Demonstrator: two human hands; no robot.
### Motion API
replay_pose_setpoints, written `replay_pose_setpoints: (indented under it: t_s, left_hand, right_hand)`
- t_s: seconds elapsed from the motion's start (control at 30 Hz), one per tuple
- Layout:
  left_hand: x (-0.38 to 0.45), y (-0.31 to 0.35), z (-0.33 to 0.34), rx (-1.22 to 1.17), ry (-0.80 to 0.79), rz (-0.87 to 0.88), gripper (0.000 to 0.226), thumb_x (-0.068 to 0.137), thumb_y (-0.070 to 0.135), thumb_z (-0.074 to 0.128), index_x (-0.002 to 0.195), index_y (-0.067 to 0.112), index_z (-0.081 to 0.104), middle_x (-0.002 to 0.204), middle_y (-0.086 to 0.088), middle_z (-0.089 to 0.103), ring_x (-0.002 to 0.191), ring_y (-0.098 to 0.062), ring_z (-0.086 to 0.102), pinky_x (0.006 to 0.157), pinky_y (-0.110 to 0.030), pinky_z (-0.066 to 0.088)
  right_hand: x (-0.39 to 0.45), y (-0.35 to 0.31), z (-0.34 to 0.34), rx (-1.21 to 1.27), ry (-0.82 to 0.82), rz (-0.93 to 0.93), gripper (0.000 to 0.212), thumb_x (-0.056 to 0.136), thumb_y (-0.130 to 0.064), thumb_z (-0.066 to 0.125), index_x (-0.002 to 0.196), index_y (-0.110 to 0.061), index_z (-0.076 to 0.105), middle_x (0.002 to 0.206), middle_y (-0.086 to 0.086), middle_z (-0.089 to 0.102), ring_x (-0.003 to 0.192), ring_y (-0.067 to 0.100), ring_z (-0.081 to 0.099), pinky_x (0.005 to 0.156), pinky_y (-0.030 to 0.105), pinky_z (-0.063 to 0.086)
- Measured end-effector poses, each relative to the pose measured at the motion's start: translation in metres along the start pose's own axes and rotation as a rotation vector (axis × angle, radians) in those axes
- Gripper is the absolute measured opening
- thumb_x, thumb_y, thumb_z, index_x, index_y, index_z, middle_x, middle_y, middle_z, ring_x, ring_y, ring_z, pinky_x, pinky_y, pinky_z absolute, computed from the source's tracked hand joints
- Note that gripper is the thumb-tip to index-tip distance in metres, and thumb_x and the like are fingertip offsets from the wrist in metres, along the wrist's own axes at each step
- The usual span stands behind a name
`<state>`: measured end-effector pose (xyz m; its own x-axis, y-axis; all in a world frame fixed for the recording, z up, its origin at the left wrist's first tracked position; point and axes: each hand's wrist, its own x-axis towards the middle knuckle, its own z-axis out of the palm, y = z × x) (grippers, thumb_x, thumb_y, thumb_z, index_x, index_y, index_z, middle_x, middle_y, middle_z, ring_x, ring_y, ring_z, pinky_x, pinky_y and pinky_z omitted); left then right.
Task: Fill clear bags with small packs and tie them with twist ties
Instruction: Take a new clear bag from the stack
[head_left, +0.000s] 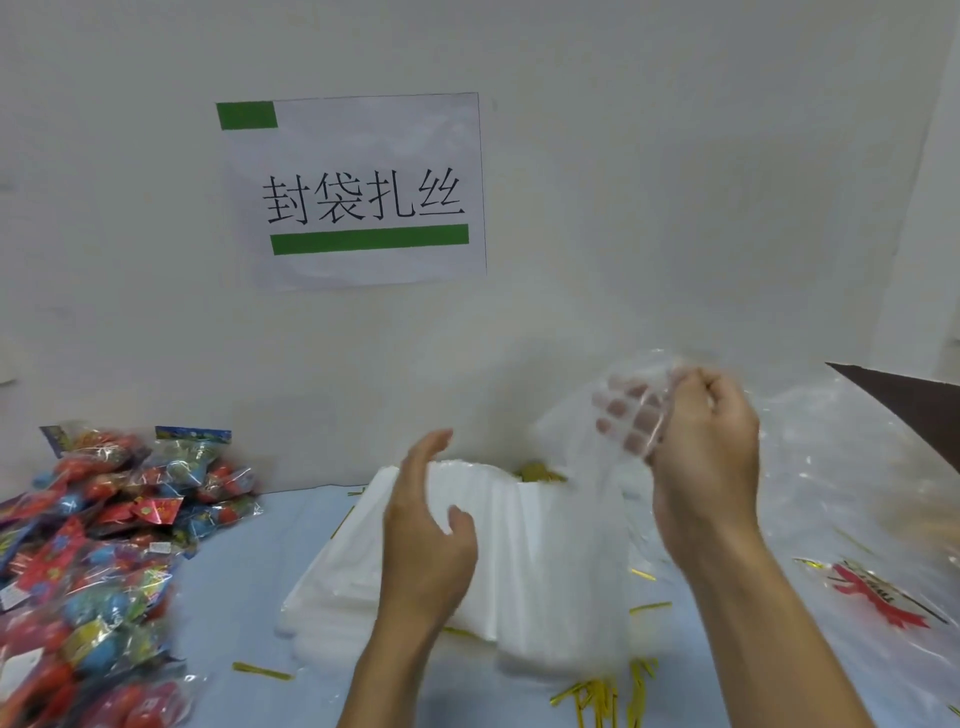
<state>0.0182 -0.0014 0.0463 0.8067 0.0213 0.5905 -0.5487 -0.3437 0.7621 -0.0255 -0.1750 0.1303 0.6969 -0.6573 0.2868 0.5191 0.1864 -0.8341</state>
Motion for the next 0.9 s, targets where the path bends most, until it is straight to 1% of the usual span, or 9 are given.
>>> replay_pose_setpoints:
  t_s: [0.13,0.2,0.33,0.47,0.53,0.63,0.7,0.8,0.9]
  left_hand:
    - [-0.006,0.009,-0.007,0.066,-0.742,-0.084,0.101,0.073,0.028,0.075,0.139,0.07,0.011,0.147,0.043,0.021,0.139,0.013,0.023,0.106,-0.011,0.034]
    - [-0.01,0.017,0.008,-0.133,-0.696,-0.112,0.093,0.068,0.055,0.073,0.144,0.058,0.021,0.145,0.041,0.031,0.133,0.02,0.028,0.1,-0.007,0.035]
    - [-0.003,0.023,0.021,-0.585,-0.308,-0.35,0.085,0.06,0.07,0.063,0.138,0.042,0.041,0.138,0.021,0.052,0.123,0.006,0.053,0.109,-0.035,0.04]
    - [0.002,0.02,0.008,-0.379,-0.125,-0.162,0.011,0.09,0.028,0.07,0.092,0.018,0.075,0.095,0.003,0.075,0.094,-0.008,0.069,0.088,-0.032,0.047]
    - [0.006,0.019,-0.003,-0.439,-0.086,-0.176,0.022,0.095,0.026,0.062,0.082,0.01,0.071,0.082,-0.006,0.074,0.082,-0.019,0.071,0.078,-0.036,0.052]
    - [0.011,0.021,-0.015,-0.489,-0.41,-0.217,0.046,0.077,0.043,0.077,0.105,0.009,0.064,0.1,-0.005,0.074,0.09,-0.025,0.072,0.078,-0.039,0.058]
    - [0.009,0.025,-0.01,-0.311,-0.561,-0.187,0.038,0.071,0.026,0.077,0.104,0.01,0.066,0.098,-0.005,0.074,0.089,-0.025,0.073,0.081,-0.035,0.058]
    - [0.008,0.025,0.002,-0.204,-0.402,-0.192,0.011,0.085,-0.004,0.059,0.088,0.005,0.066,0.085,-0.012,0.073,0.079,-0.027,0.071,0.072,-0.037,0.058]
    - [0.014,0.011,0.004,-0.221,-0.05,-0.329,0.016,0.092,0.001,0.05,0.084,0.006,0.063,0.065,-0.006,0.063,0.053,-0.015,0.057,0.052,-0.031,0.052]
  right_hand:
    - [0.003,0.03,-0.009,0.243,-0.041,0.272,0.025,0.102,-0.002,0.041,0.118,0.012,0.055,0.086,0.019,0.071,0.076,0.029,0.072,0.06,0.035,0.056]
    - [0.002,0.033,-0.01,0.251,-0.101,0.33,0.022,0.104,-0.005,0.043,0.115,0.007,0.057,0.091,0.023,0.071,0.083,0.032,0.074,0.058,0.034,0.057]
    - [-0.006,0.027,-0.012,0.137,-0.395,0.452,0.019,0.099,-0.005,0.047,0.092,0.0,0.064,0.083,0.021,0.071,0.07,0.028,0.072,0.049,0.03,0.052]
    - [-0.013,0.023,-0.012,-0.227,-0.633,0.45,0.033,0.1,-0.012,0.052,0.071,-0.014,0.069,0.061,0.006,0.061,0.048,0.015,0.054,0.046,0.02,0.04]
    - [-0.015,0.026,-0.01,-0.31,-0.596,0.414,0.031,0.101,-0.018,0.057,0.074,-0.01,0.071,0.058,0.0,0.057,0.047,0.012,0.051,0.046,0.021,0.042]
    - [-0.017,0.03,-0.006,-0.415,-0.527,0.266,0.026,0.1,-0.026,0.06,0.085,-0.011,0.075,0.064,-0.006,0.069,0.055,0.009,0.062,0.051,0.018,0.048]
    - [-0.019,0.031,-0.003,-0.479,-0.567,0.187,0.023,0.1,-0.026,0.059,0.087,-0.017,0.075,0.071,-0.005,0.075,0.06,0.006,0.068,0.053,0.016,0.048]
    - [-0.016,0.037,-0.006,-0.599,-0.56,0.108,0.023,0.103,-0.032,0.051,0.1,-0.026,0.073,0.08,-0.009,0.075,0.068,0.001,0.068,0.063,0.02,0.052]
    - [-0.009,0.034,-0.023,-0.749,-0.733,0.137,0.048,0.084,-0.076,0.051,0.117,-0.044,0.063,0.108,-0.025,0.068,0.098,-0.008,0.065,0.093,0.026,0.051]
